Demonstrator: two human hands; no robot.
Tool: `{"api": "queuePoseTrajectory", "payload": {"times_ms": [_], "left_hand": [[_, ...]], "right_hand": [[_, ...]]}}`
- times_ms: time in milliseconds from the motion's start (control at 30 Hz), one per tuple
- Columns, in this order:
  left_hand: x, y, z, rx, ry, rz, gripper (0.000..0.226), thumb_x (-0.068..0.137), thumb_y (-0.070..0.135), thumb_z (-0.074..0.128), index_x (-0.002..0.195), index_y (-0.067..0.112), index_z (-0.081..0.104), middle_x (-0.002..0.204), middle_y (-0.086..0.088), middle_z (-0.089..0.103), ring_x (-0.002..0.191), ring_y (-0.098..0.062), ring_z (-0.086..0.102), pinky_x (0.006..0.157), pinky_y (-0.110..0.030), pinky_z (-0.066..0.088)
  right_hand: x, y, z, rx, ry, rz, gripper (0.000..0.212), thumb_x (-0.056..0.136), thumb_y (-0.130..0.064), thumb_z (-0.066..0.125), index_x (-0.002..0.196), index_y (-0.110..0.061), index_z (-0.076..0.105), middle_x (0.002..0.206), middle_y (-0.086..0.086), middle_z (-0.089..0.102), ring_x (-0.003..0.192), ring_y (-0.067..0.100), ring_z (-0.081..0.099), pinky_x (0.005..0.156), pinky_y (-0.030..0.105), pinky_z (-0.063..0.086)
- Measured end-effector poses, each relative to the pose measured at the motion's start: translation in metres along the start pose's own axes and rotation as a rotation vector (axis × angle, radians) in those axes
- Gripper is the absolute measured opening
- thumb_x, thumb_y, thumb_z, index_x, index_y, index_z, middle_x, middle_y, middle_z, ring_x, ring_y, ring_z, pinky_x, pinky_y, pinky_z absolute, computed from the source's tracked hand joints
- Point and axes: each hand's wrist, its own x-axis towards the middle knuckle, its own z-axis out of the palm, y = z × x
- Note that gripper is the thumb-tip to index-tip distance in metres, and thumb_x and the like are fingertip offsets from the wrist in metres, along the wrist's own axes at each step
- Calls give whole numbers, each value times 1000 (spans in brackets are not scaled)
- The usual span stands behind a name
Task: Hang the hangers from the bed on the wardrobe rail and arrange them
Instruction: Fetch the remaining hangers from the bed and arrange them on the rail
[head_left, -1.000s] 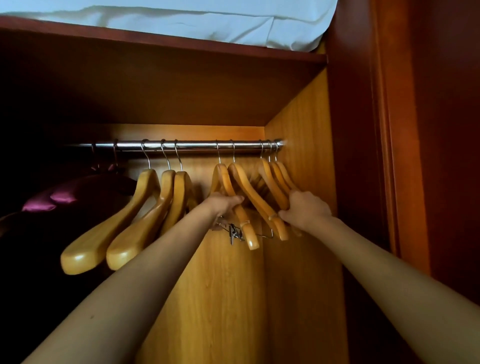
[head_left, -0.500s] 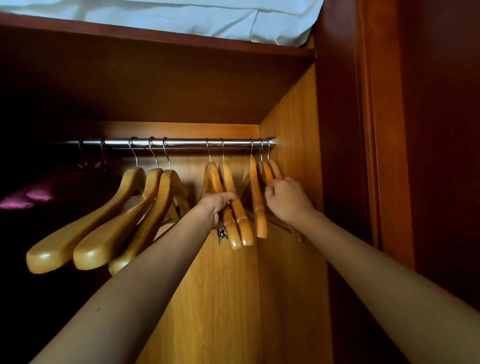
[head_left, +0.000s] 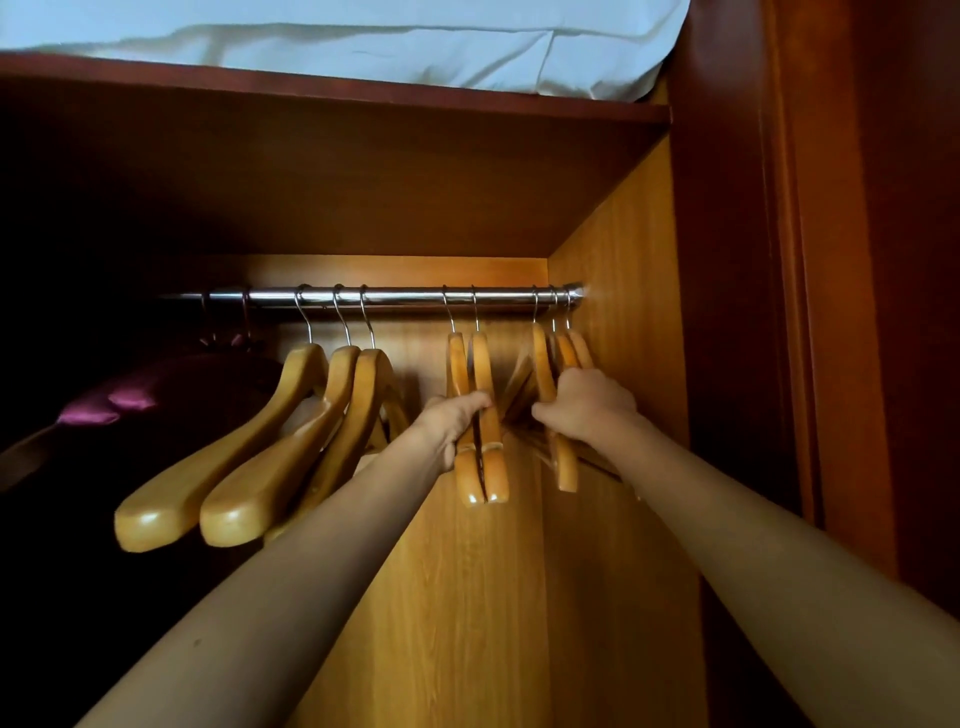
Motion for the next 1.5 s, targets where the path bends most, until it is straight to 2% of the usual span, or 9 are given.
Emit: {"api": "queuePoseTrajectory", "payload": {"times_ms": [133, 333, 533, 933, 1000, 1100, 1200, 1300, 1500], "left_hand": [[2, -1, -1, 16, 46, 17, 42, 88, 19, 64, 122, -4, 52, 112, -23, 66, 91, -34, 67, 85, -47, 55], [7, 1, -13, 63, 116, 37, 19, 96, 19, 52, 96, 1, 57, 72, -12, 63, 53, -22, 63, 35, -22, 51], [11, 5, -26, 31, 99, -5, 31, 102, 19, 40, 87, -5, 53, 74, -19, 61, 38, -21, 62, 45, -27, 55], [3, 8, -43, 43, 91, -37, 29, 102, 19, 36, 125, 2, 41, 84, -21, 58, 36, -25, 63, 35, -26, 53], [5, 11, -43, 102, 100, -28, 29, 101, 18, 41, 124, 0, 42, 96, -21, 59, 52, -29, 68, 44, -34, 58], [11, 14, -38, 538, 269, 94, 47, 95, 23, 51, 137, 8, 35, 128, -19, 48, 109, -36, 57, 92, -46, 52], [8, 17, -25, 1068, 379, 376, 46, 93, 29, 49, 136, 15, 37, 140, -16, 33, 127, -36, 39, 101, -45, 40], [9, 24, -4, 1162, 345, 579, 26, 94, 29, 47, 111, 11, 55, 113, -12, 56, 108, -30, 57, 82, -38, 49], [23, 20, 27, 970, 77, 211, 38, 99, 31, 42, 69, 11, 51, 60, -4, 55, 47, -13, 52, 46, -21, 43]], "right_hand": [[-2, -12, 15, 69, -18, 31, 25, 90, -24, 55, 66, -18, 50, 65, -1, 52, 54, 13, 49, 45, 23, 32], [-3, -26, 27, 226, 12, 43, 30, 90, -16, 55, 61, -19, 46, 61, -3, 50, 51, 11, 48, 44, 20, 32], [-1, -40, 34, 226, 25, 56, 28, 91, -15, 53, 64, -18, 47, 63, -2, 51, 51, 11, 48, 42, 21, 32], [-1, -23, 31, 162, 59, 66, 20, 88, -20, 56, 70, -19, 48, 67, -2, 52, 55, 12, 50, 44, 23, 31], [-1, -20, 29, 174, 42, 27, 11, 88, -25, 56, 82, -19, 50, 72, -2, 53, 62, 14, 52, 48, 24, 34], [-3, -18, 26, 183, 17, -4, 13, 89, -29, 55, 97, -20, 49, 78, -2, 53, 72, 16, 55, 55, 26, 39], [-7, -19, 25, 177, 8, -16, 19, 90, -33, 54, 103, -19, 51, 83, -3, 56, 76, 17, 56, 60, 28, 43], [-9, -20, 24, 149, 6, -16, 20, 90, -36, 52, 98, -18, 52, 87, 0, 58, 81, 21, 58, 67, 31, 47], [-7, -18, 25, 108, 22, 2, 31, 93, -34, 48, 65, -21, 47, 65, -3, 52, 56, 12, 47, 48, 25, 32]]}}
